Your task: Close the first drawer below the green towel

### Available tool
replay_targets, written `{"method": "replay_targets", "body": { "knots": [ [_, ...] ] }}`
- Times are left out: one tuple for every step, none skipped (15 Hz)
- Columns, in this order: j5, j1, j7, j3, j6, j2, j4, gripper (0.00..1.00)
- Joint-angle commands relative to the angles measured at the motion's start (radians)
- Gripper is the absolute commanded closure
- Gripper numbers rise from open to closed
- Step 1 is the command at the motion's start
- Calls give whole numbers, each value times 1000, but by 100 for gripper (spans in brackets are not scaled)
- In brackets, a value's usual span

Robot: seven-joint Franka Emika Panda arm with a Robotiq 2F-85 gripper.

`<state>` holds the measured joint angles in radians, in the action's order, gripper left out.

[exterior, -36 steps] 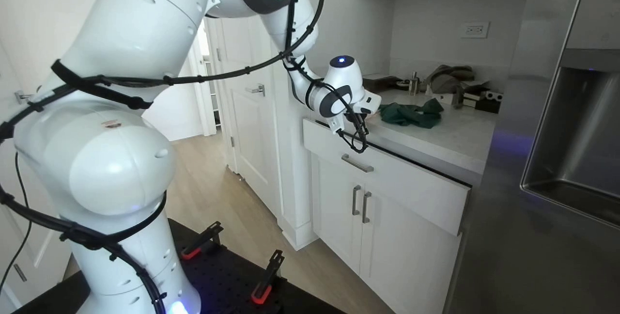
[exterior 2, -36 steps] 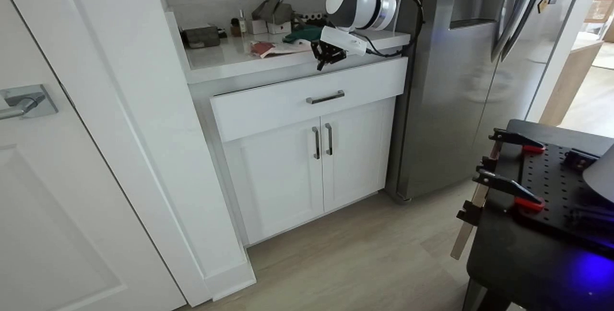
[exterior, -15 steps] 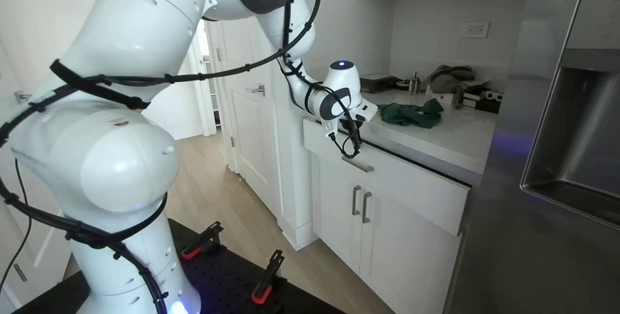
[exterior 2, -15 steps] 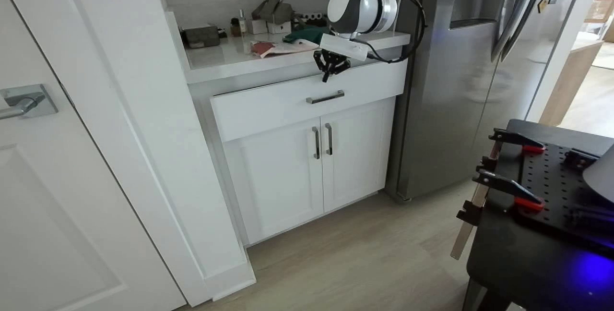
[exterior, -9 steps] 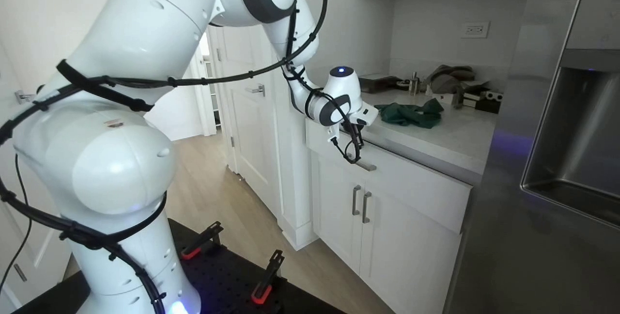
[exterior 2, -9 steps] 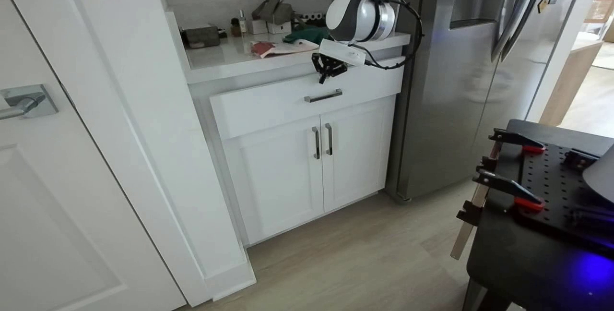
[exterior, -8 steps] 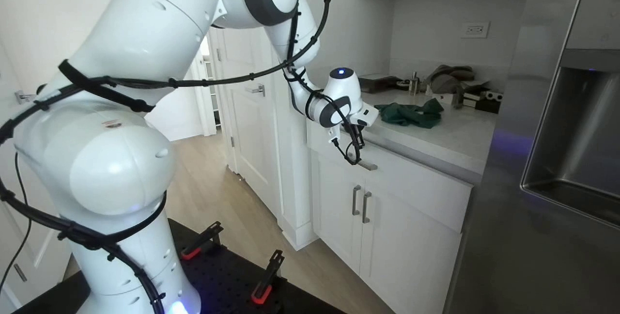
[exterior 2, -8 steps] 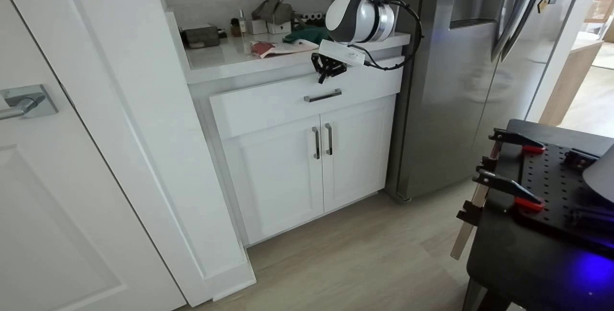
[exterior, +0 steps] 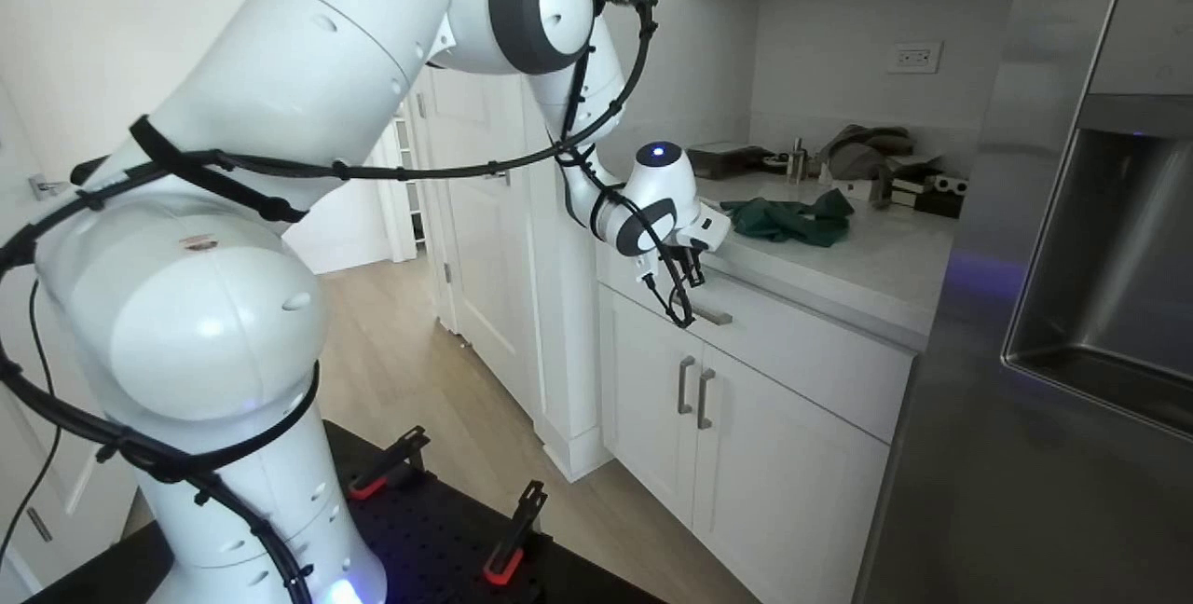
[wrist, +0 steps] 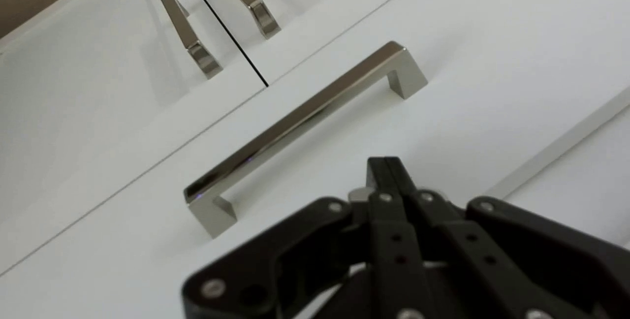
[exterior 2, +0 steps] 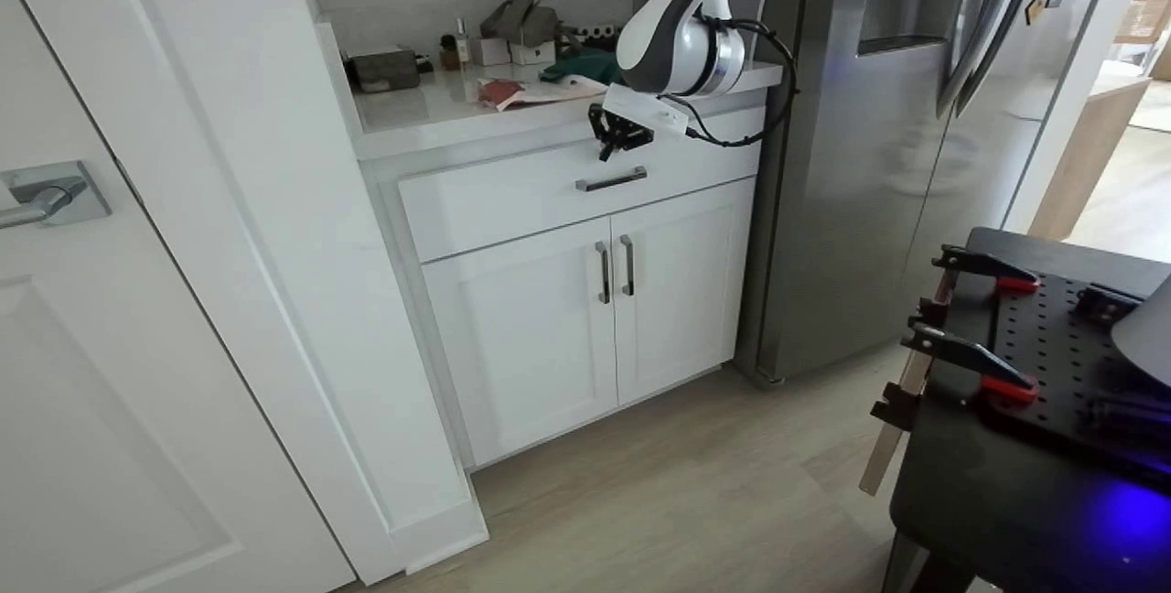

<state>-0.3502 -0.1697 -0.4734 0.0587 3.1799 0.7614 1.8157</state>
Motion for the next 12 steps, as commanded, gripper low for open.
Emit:
{"method": "replay_targets", "body": {
  "knots": [
    [-26, -39, 49, 39, 54, 52, -98, 99],
    [-25, -46, 51, 48, 58, 56, -104, 98],
    [-24, -53, 53, 56, 63, 59, -112, 99],
    [-23, -60, 56, 66, 72, 63, -118, 99],
    [-24, -66, 58, 74, 72, 63, -120, 99],
    [-25, -69, 60, 78, 69, 63, -121, 99],
    [-24, -74, 62, 82, 71, 64, -122, 98],
    [-24, -77, 62, 83, 69, 64, -121, 99],
    [-28, -68, 55, 71, 53, 56, -112, 99],
    [-35, -39, 38, 35, 28, 38, -94, 99],
    [-40, -22, 27, 13, 4, 22, -78, 99],
    [-47, -1, 15, -13, -23, -4, -52, 98]
  ]
}}
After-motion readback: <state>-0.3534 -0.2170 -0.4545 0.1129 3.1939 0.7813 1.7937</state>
